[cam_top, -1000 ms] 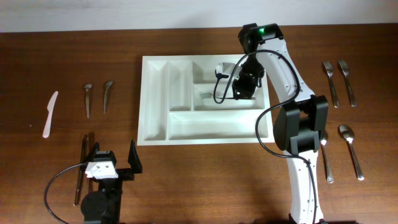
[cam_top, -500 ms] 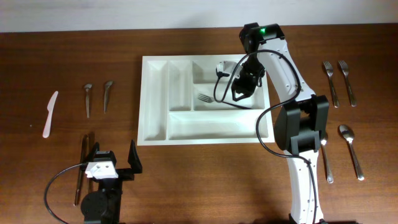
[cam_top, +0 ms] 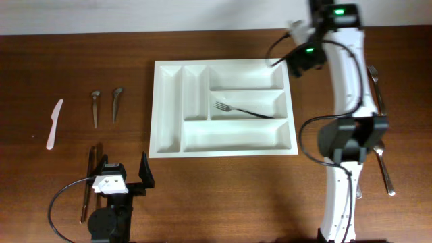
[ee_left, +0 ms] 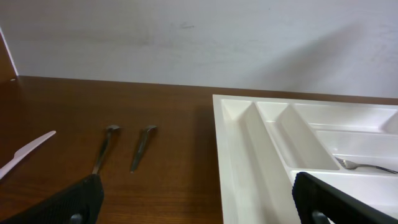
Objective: Pack container
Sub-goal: 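Move the right gripper back to the forks on the right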
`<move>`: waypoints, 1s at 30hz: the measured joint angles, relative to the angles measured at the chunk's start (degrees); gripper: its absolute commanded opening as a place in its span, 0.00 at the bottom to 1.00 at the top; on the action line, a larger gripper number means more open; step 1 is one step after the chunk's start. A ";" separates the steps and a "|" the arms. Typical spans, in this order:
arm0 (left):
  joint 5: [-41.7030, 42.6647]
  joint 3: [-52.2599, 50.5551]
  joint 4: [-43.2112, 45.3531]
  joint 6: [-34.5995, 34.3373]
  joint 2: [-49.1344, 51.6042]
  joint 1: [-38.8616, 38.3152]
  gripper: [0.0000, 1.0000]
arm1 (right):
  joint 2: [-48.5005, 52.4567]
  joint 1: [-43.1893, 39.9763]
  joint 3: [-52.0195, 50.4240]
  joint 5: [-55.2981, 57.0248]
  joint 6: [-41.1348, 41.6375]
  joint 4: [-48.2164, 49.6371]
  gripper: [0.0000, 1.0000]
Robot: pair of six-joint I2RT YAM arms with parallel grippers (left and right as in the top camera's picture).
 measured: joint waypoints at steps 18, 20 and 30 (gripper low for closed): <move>0.00 0.00 0.00 0.00 0.00 0.00 0.99 | 0.92 -13.86 -0.98 1.68 4.79 2.58 0.99; 0.00 0.00 0.00 0.00 0.00 0.00 0.99 | 2.21 -14.58 -0.98 1.09 4.61 3.04 0.99; 0.00 0.00 0.00 0.00 0.00 0.00 0.99 | 8.94 -17.86 -1.01 0.55 3.58 4.42 0.99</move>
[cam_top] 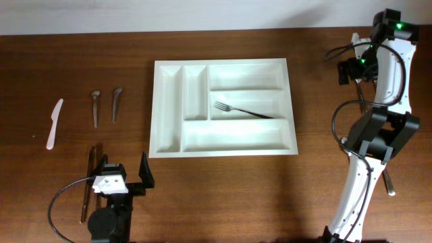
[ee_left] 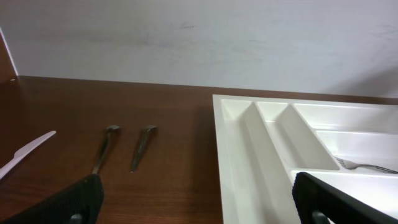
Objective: Pack container
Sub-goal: 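Move the right gripper back to the forks on the right, then align the right gripper over a silver fork and close on its handle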
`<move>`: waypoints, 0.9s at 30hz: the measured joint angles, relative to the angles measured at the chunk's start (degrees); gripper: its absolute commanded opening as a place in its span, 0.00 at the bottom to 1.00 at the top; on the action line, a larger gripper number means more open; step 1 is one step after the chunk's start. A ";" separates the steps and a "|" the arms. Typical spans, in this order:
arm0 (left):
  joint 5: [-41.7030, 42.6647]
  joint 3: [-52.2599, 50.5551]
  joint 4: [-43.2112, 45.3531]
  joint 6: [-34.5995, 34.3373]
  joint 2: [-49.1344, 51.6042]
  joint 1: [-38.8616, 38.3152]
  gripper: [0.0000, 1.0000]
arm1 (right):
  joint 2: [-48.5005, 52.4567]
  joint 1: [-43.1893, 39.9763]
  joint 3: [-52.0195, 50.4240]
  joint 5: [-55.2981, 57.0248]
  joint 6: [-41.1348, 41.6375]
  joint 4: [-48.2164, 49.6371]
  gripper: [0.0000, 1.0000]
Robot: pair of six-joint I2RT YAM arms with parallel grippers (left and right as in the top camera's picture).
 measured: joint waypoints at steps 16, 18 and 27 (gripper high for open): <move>0.00 0.00 0.00 0.00 0.00 0.00 0.99 | 2.40 -2.14 0.00 -2.97 -1.25 0.87 0.99; 0.00 0.00 0.00 0.00 0.00 0.00 0.99 | 2.95 -2.64 0.00 -3.15 -1.53 0.87 0.99; 0.00 0.00 0.00 0.00 0.00 0.00 0.99 | 5.20 -3.61 0.00 -3.19 -1.73 0.90 0.99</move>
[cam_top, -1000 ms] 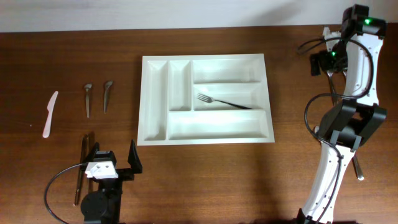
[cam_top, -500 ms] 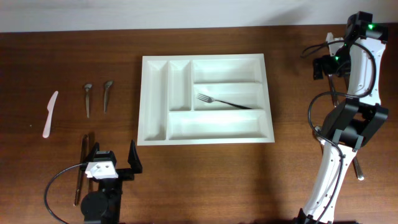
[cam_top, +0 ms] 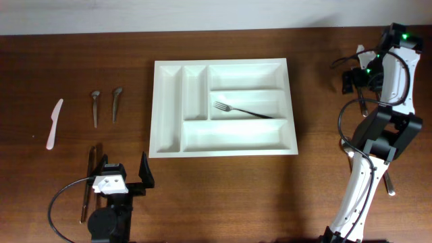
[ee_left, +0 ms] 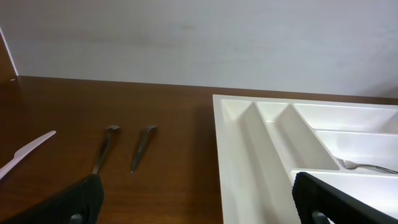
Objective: Pack container
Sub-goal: 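Align the right gripper over a silver fork and close on its handle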
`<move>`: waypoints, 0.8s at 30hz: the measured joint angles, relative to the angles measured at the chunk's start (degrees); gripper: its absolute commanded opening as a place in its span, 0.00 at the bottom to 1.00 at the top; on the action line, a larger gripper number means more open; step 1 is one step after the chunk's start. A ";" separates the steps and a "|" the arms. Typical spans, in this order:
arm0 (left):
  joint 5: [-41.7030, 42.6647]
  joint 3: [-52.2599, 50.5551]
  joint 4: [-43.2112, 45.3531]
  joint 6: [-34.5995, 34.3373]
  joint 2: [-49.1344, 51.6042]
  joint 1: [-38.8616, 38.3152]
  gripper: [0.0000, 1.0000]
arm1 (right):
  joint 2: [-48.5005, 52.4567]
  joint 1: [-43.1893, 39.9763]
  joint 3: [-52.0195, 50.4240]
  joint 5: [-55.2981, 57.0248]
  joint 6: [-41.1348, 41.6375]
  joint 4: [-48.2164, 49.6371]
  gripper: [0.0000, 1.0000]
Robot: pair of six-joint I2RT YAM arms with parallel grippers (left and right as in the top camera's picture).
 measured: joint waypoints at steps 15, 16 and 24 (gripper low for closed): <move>0.00 0.00 0.00 0.00 0.00 0.00 0.99 | 0.28 0.00 -2.78 -0.81 -2.58 1.88 0.99; 0.00 0.00 0.00 0.00 0.00 0.00 0.99 | 0.31 0.00 -3.21 -0.83 -2.64 2.03 0.99; 0.00 0.00 0.00 0.00 0.00 0.00 0.99 | 0.31 0.00 -4.61 -0.61 -2.78 2.67 0.99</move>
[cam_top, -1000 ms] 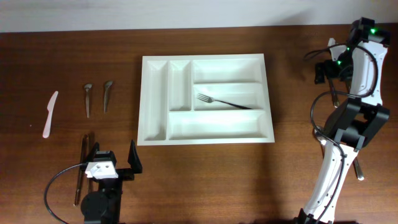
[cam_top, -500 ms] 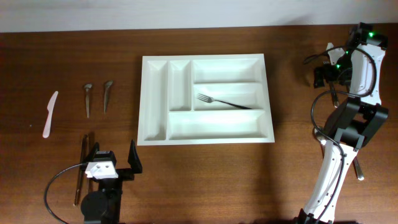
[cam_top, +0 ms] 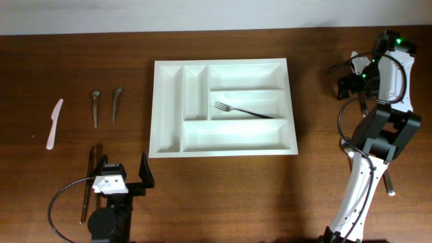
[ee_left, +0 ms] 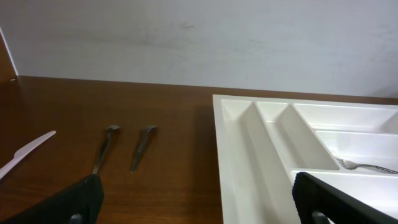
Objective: Pack container
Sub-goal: 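Align the right gripper over a silver fork and close on its handle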
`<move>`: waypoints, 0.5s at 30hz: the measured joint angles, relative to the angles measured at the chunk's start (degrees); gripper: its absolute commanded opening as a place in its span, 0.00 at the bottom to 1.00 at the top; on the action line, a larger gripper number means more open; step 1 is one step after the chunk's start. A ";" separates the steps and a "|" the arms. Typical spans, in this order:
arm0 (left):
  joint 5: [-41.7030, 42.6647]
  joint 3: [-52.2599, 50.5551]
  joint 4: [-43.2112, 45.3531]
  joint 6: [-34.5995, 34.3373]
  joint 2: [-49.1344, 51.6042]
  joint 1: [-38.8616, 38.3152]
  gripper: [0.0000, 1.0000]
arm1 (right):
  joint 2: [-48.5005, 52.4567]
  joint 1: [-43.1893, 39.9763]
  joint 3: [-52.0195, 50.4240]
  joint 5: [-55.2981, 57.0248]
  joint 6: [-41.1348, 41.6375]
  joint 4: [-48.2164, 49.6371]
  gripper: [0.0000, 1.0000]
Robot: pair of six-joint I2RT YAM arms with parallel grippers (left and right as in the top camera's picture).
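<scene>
The white cutlery tray (cam_top: 223, 108) lies mid-table, with a metal fork (cam_top: 243, 110) in its middle right compartment; the left wrist view shows the tray (ee_left: 261, 162) and the fork's tines (ee_left: 351, 164). Left of the tray lie two metal spoons (cam_top: 95, 108) (cam_top: 116, 103) and a white plastic knife (cam_top: 54, 123). My left gripper (cam_top: 123, 170) rests open near the front edge, nothing between its fingers (ee_left: 81, 200). My right gripper (cam_top: 348, 86) hovers right of the tray; its jaws are too small and dark to read.
Dark cutlery (cam_top: 86, 183) lies beside my left gripper. More metal cutlery (cam_top: 389, 183) lies at the right, partly hidden by the right arm (cam_top: 378, 131). A white wall (ee_left: 199, 43) backs the table.
My right gripper has shifted slightly, staying right of the tray near the far right edge. The left gripper, the tray and the cutlery are unchanged.
My right gripper was first over the tray's far right corner, with the fork lying in the middle compartment. Then it was out at the far right of the table, and it has stayed there with small shifts. The left arm has not moved.
</scene>
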 measured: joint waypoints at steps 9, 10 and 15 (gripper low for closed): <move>0.00 0.00 0.00 0.00 0.00 0.00 0.99 | 0.00 -0.35 -0.24 0.87 -0.02 0.26 0.99; 0.00 0.00 0.00 0.00 0.00 0.00 0.99 | 0.00 -0.44 -0.33 0.85 0.00 0.31 0.98; 0.00 0.00 0.00 0.00 0.00 0.00 0.99 | -0.20 -0.59 -1.20 0.44 0.02 0.90 0.99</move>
